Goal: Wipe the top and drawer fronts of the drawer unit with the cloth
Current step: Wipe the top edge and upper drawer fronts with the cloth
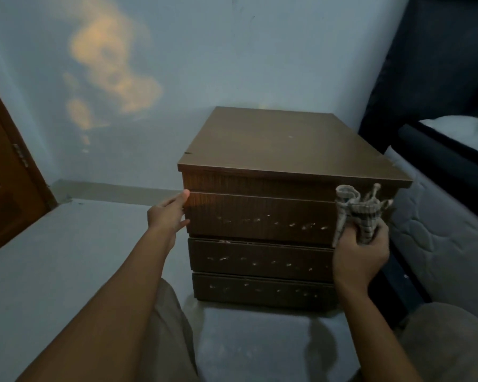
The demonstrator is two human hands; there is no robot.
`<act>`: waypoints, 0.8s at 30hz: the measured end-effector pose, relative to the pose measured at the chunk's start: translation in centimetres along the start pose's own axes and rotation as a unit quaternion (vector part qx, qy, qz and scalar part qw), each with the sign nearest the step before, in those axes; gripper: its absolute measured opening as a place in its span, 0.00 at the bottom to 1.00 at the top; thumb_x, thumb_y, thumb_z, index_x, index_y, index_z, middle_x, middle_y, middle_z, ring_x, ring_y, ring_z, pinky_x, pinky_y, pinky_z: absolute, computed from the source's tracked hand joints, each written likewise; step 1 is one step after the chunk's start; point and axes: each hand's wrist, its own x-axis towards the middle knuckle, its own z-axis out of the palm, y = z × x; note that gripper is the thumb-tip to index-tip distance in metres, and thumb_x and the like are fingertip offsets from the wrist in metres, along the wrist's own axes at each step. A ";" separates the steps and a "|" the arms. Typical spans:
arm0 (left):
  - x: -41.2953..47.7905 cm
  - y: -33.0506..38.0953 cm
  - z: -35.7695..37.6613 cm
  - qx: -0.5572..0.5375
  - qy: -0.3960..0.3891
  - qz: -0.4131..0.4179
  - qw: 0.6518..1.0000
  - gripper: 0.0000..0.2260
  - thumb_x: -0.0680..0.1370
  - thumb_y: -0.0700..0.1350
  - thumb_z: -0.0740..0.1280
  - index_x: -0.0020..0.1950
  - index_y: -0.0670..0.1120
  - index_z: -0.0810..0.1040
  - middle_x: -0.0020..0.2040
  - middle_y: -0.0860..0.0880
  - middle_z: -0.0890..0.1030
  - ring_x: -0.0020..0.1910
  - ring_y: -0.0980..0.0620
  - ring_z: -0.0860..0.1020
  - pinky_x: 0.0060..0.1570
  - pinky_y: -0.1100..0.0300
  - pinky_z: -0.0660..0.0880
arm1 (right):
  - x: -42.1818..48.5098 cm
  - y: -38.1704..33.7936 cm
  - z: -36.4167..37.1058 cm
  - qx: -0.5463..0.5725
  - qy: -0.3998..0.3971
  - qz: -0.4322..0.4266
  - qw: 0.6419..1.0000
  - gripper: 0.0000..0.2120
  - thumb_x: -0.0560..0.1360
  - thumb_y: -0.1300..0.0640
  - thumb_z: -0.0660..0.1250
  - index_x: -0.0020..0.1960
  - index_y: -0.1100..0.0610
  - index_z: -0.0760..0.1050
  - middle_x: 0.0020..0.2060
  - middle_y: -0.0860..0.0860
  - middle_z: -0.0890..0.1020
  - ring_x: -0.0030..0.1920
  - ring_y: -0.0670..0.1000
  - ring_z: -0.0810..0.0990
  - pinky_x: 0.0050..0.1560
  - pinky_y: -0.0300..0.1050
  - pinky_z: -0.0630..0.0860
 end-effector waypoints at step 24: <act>1.8 0.6 -2.0 0.093 -0.097 0.008 0.991 0.19 0.76 0.53 0.69 0.63 0.45 0.75 0.64 0.43 0.78 0.63 0.45 0.76 0.57 0.50 0.74 | -4.5 6.0 10.3 -0.091 -0.003 0.051 0.995 0.34 0.78 0.69 0.55 0.79 0.52 0.45 0.79 0.49 0.44 0.78 0.50 0.44 0.76 0.46 0.48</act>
